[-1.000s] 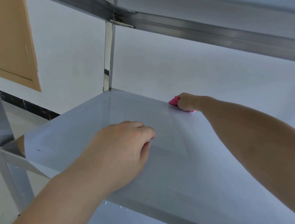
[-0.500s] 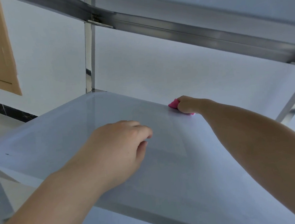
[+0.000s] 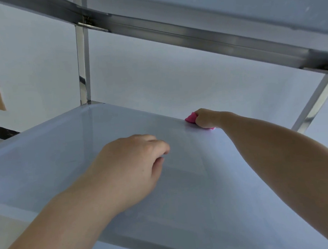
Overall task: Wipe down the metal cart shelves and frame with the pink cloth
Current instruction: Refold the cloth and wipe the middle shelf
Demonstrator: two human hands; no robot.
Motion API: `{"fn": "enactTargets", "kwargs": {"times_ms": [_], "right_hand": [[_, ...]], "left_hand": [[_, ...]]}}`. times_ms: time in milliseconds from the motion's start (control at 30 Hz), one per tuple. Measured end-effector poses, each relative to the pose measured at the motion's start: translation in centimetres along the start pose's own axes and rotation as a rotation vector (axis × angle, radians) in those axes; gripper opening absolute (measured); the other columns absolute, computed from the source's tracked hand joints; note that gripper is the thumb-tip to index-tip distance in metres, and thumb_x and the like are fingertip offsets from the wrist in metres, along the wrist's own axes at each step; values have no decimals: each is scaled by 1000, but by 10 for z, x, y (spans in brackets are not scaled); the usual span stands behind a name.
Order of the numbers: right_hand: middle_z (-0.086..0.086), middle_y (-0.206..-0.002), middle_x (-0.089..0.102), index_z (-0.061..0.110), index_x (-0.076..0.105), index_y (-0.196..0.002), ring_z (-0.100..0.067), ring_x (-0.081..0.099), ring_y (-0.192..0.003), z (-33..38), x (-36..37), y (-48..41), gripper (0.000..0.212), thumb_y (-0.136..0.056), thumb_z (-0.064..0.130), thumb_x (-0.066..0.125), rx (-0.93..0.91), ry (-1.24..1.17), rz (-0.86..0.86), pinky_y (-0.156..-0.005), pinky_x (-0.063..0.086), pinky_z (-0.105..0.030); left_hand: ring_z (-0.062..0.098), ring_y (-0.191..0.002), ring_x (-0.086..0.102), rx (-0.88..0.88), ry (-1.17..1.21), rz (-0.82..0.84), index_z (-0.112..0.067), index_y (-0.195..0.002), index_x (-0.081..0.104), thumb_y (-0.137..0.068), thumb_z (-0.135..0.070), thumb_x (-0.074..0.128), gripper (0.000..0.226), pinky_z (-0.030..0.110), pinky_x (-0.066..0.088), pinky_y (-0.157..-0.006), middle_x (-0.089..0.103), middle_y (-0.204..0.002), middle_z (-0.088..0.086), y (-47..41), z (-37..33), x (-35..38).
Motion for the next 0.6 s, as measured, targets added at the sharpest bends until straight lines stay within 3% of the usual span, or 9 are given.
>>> {"fn": "enactTargets", "kwargs": {"times_ms": [133, 300, 433, 600], "right_hand": [[-11, -108, 68, 30, 65, -116, -24, 58, -73, -4, -1, 4, 33, -97, 43, 42, 8, 18, 8, -58, 43, -26], [-10, -100, 64, 32, 66, -108, -26, 53, -71, -14, -4, 11, 31, -98, 30, 37, 8, 62, 41, -58, 41, -26], [-5, -99, 63, 31, 64, -118, -23, 54, -69, -27, -10, 19, 32, -99, 31, 37, 26, 71, 35, -54, 40, -24], [-13, -116, 62, 21, 61, -123, -26, 54, -73, -43, -15, 25, 40, -96, 19, 32, 50, 137, 48, -54, 41, -25]], "left_hand": [[9, -100, 54, 31, 21, -15, -34, -113, 54, -94, -31, 37, 26, 32, 47, -80, 56, -108, -15, -3, -4, 2], [15, -91, 59, 36, 48, -31, -32, -103, 60, -82, -36, 29, 38, 35, 50, -71, 61, -97, -14, -6, -7, 2], [14, -90, 59, 35, 45, -16, -33, -104, 59, -81, -37, 28, 40, 34, 49, -71, 60, -97, -14, -8, -10, 4], [14, -92, 59, 42, 63, -4, -32, -104, 59, -80, -38, 28, 40, 34, 49, -74, 61, -98, -14, -11, -16, 6]]}}
Point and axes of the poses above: each hand's wrist, its own y-axis away from the middle knuckle, its own x-axis out of the palm, z = x × y, the point moved 7 cm from there along -y, towards the middle knuckle
